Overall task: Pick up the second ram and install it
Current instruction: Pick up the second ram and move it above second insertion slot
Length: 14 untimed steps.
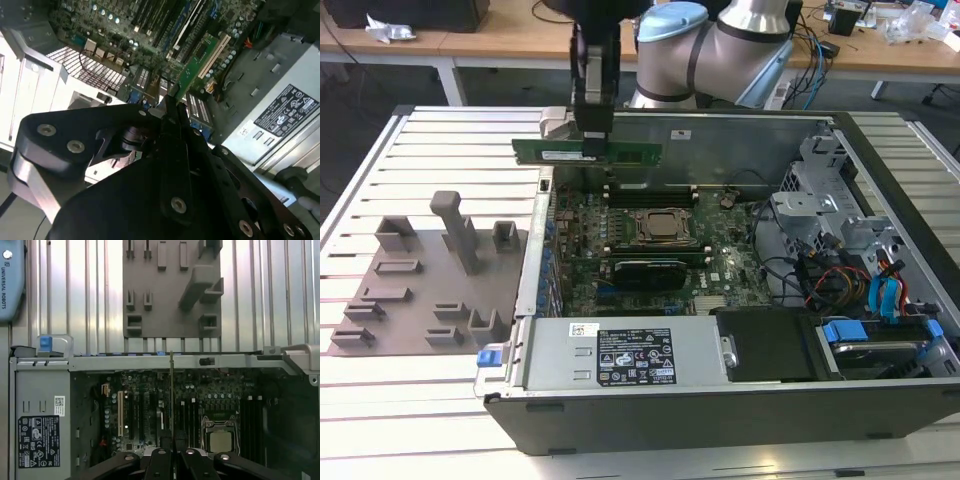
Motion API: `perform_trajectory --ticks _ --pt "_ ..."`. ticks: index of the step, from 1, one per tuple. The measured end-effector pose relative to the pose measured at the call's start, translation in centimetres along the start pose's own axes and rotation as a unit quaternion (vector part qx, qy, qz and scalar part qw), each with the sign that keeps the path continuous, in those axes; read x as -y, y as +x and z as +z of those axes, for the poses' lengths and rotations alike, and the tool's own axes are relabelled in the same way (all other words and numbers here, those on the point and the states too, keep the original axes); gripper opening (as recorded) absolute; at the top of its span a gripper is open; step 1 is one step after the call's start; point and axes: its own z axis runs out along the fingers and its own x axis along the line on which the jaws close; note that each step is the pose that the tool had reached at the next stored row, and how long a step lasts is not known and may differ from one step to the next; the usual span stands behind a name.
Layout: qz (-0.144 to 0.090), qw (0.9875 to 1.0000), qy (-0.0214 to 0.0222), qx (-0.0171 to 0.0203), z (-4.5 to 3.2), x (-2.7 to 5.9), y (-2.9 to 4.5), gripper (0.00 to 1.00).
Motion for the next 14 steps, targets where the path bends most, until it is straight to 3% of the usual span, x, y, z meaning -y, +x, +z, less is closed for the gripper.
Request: perform_trajectory --ticks 3,11,14 --pt "0.001 1.0 -0.0031 0.0 1.49 1.45 -0.54 0.13" --pt "0.001 1.0 -0.0061 -0.0001 4.47 3.42 -1.39 0.13" --pt "0.001 1.0 -0.0069 -0.0001 5.24 4.17 -1.75 0.13"
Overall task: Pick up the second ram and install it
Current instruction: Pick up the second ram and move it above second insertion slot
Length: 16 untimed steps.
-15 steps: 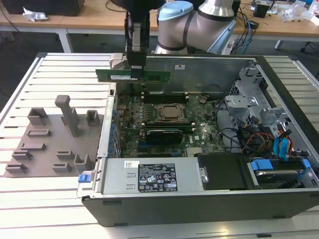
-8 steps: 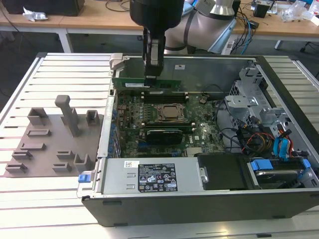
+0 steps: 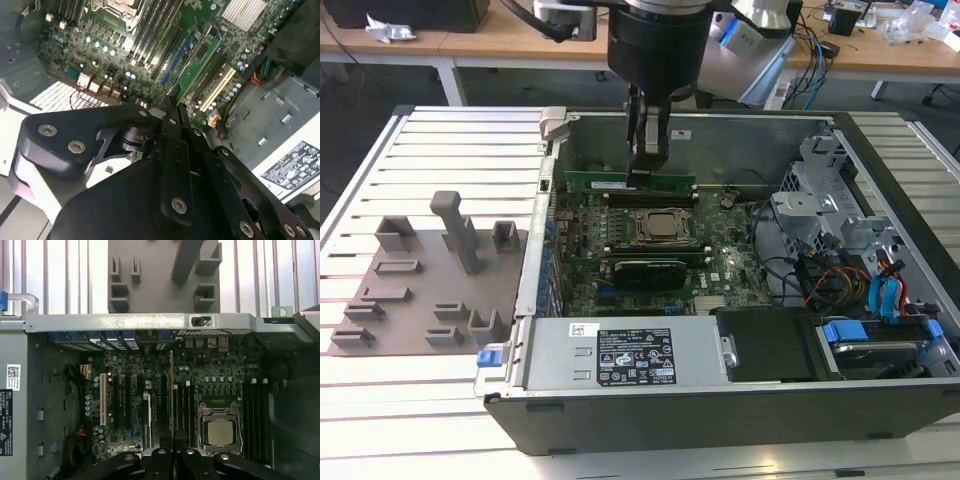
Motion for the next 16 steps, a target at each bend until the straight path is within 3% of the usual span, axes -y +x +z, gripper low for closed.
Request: perform_trajectory --ticks 5,7,10,16 --pt "0.0 1.0 -0.0015 0.0 1.19 1.27 -0.64 0.13" --pt "0.0 1.0 -0.0034 -0.0002 2.12 2.37 -1.4 0.13" --pt "0.0 1.0 -0.0044 0.0 2.86 2.97 -1.96 0.13" --pt "0.0 1.0 -0.0045 -0.0002 2.86 3.02 -1.97 0.13"
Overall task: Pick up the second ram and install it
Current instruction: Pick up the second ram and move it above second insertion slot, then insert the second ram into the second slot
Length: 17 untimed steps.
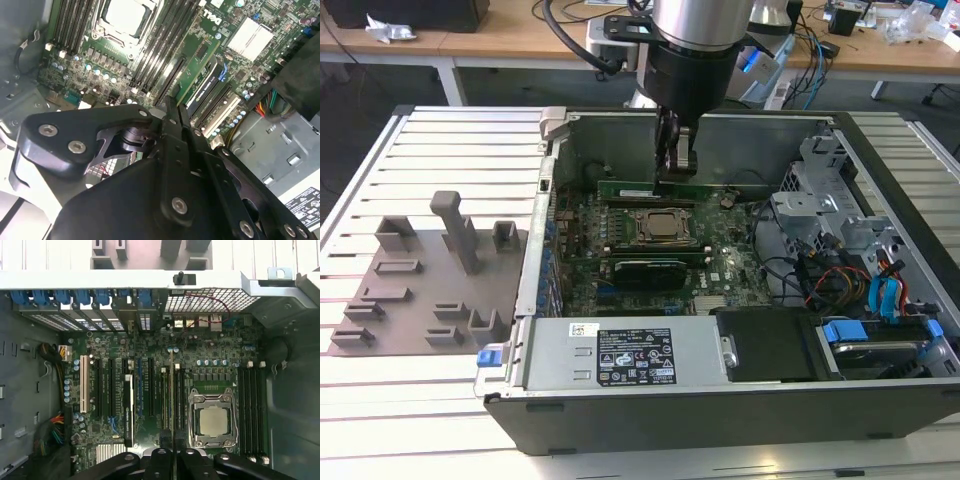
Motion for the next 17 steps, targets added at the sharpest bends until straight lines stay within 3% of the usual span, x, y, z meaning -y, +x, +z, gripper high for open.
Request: perform_trajectory --ticks 7,17 --pt "0.0 1.0 0.0001 0.0001 0.06 0.03 -0.01 0.13" --pt "0.0 1.0 -0.0001 0.0 2.42 0.73 0.07 0.13"
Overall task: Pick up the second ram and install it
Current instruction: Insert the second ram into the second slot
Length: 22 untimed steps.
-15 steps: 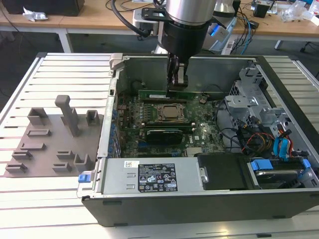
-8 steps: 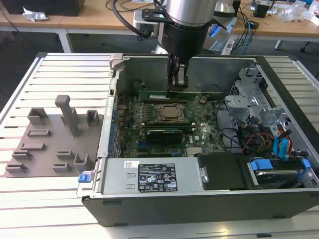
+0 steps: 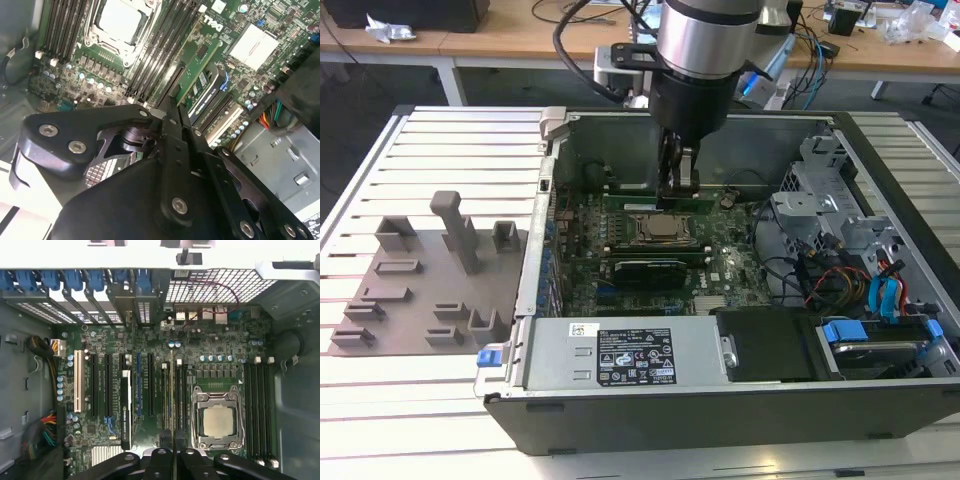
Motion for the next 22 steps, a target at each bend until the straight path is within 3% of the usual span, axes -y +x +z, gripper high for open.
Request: perform_trajectory --ticks 9,15,22 --pt "0.0 1.0 -0.0001 -0.0001 2.25 0.2 0.08 0.13" --pt "0.0 1.0 -0.0001 0.0 3.0 0.25 0.11 0.13" --pt "0.0 1.0 -0.0001 -0.0001 4.55 0.42 0.05 0.13"
